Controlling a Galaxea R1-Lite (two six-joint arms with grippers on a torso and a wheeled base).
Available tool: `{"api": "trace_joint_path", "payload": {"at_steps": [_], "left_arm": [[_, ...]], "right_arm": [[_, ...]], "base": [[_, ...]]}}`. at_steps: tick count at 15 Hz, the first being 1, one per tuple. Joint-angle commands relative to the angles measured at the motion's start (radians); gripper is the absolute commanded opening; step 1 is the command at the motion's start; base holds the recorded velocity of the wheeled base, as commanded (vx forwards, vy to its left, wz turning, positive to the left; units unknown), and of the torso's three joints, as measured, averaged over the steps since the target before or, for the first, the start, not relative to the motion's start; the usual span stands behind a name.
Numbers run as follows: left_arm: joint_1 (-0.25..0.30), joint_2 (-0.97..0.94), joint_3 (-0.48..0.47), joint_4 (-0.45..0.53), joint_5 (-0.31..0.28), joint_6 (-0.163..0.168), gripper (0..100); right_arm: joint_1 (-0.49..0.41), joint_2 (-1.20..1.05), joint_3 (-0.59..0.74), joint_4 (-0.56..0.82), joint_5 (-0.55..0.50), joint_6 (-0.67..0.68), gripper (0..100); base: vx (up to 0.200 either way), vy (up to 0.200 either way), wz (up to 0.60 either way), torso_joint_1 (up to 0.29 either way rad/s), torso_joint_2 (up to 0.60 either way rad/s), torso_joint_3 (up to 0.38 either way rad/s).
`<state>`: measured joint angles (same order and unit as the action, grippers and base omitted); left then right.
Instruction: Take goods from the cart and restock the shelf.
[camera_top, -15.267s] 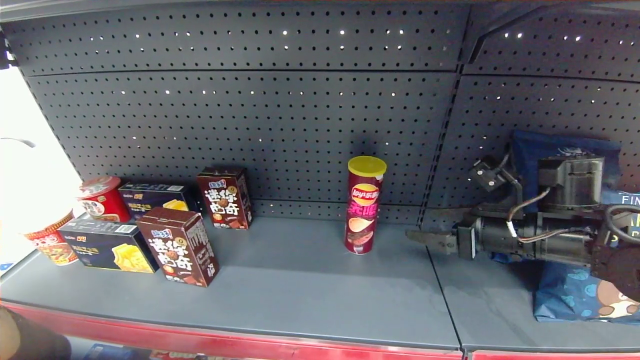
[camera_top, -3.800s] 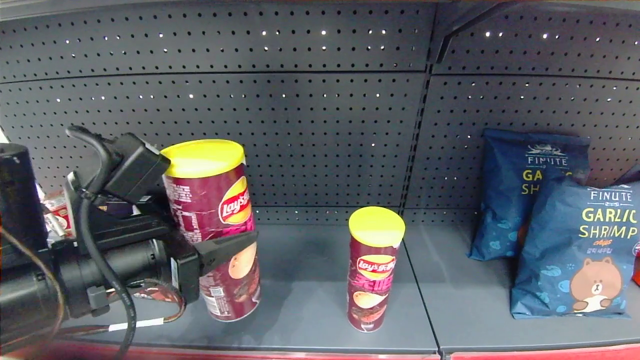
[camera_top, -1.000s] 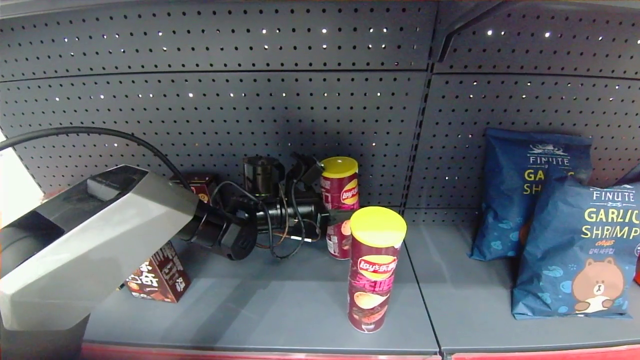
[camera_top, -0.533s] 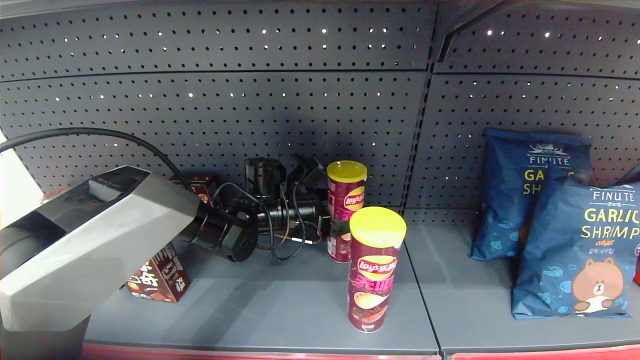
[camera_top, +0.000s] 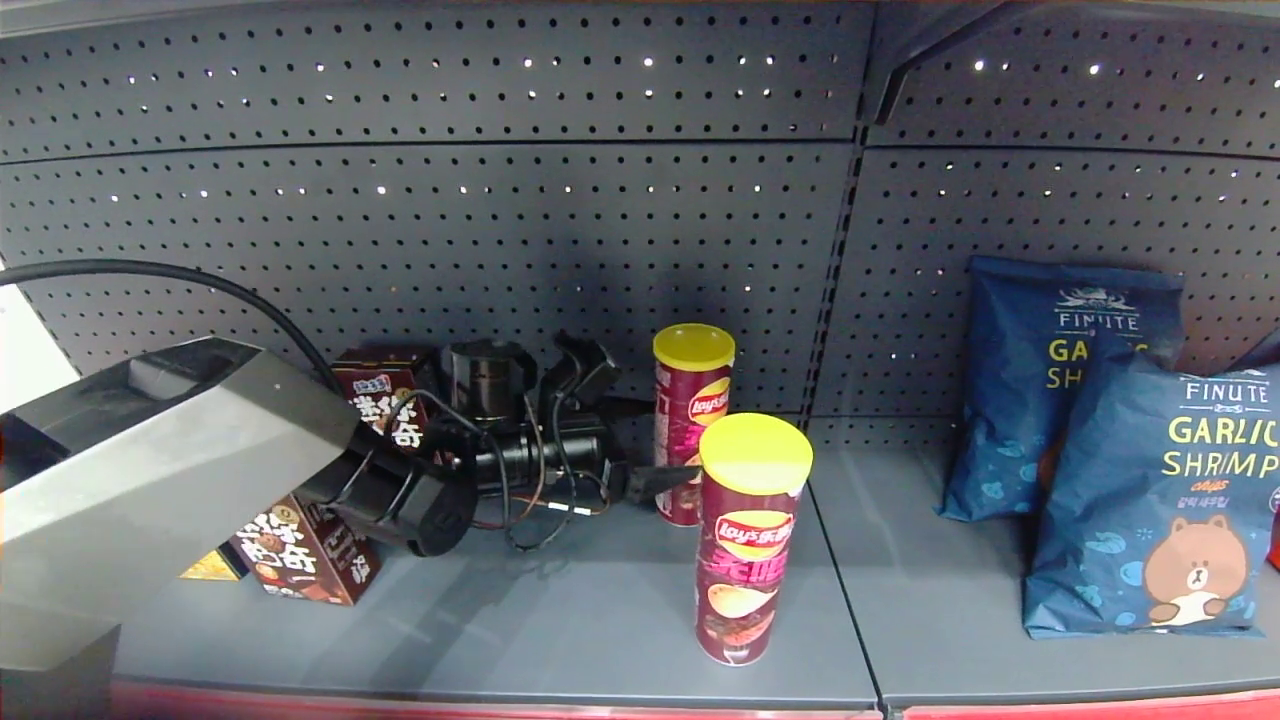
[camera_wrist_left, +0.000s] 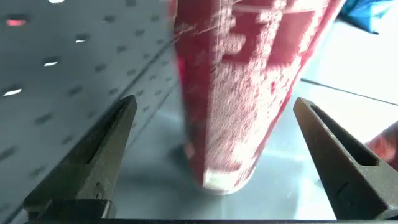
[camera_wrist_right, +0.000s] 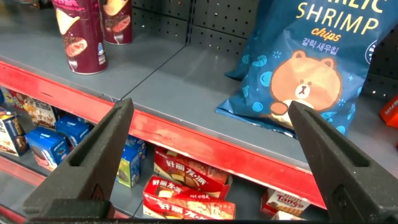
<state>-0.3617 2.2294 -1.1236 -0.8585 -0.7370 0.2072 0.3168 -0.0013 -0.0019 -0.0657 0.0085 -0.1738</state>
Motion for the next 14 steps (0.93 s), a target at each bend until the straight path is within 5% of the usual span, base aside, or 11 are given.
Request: {"api": "trace_joint_path", "payload": {"at_steps": [1,6,8,10,14], "left_arm": [[0.044,-0.059,0.097,-0.043,0.001,0.000,100],[0.106,-0.131,0.202,-0.089,0.008,0.000,100],[0.089,-0.174,0.254,-0.089,0.165,-0.002,100],[0.066,-0.183,0.266,-0.089,0.225,-0.006,100],[-0.048,-0.208,0.269,-0.079,0.596,-0.063,100]], "right_arm": [[0.001,0.001,-0.001,0.000,0.001,-0.001,100],[0.001,0.001,-0.001,0.001,0.001,-0.001,100],[0.001,0.001,-0.001,0.001,0.001,-0.001,100],[0.001,0.001,-0.001,0.001,0.001,-0.001,100],[0.001,0.001,-0.003,0.009,0.005,-0.001,100]], "base": [[0.000,0.000,0.00,0.000,0.00,0.000],[0.000,0.000,0.00,0.000,0.00,0.000],[0.000,0.000,0.00,0.000,0.00,0.000],[0.000,0.000,0.00,0.000,0.00,0.000],[0.000,0.000,0.00,0.000,0.00,0.000]]}}
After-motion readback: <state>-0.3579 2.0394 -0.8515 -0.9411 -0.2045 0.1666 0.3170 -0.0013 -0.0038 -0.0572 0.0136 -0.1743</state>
